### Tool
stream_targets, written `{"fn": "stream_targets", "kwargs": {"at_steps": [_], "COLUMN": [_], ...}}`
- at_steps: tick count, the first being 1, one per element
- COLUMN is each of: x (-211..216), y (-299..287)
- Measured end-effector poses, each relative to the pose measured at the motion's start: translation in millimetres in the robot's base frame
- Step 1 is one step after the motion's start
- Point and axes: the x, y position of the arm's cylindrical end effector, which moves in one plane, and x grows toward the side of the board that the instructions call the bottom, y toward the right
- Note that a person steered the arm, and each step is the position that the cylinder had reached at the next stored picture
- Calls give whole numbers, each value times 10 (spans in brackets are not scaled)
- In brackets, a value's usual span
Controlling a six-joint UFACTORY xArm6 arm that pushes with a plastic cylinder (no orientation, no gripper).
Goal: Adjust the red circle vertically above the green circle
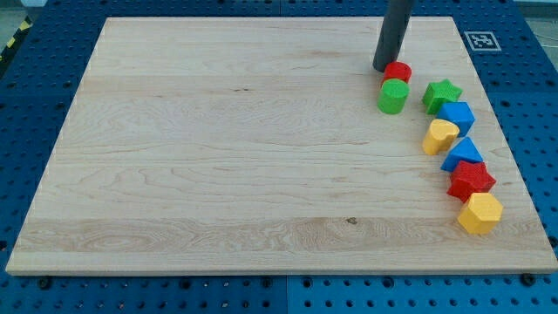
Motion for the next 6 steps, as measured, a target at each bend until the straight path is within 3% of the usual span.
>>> {"fn": "stream_targets", "kwargs": {"at_steps": [1, 2, 3, 4, 6], "x": [171, -23, -176, -14, 54], "y": [-3, -11, 308, 527, 296]}}
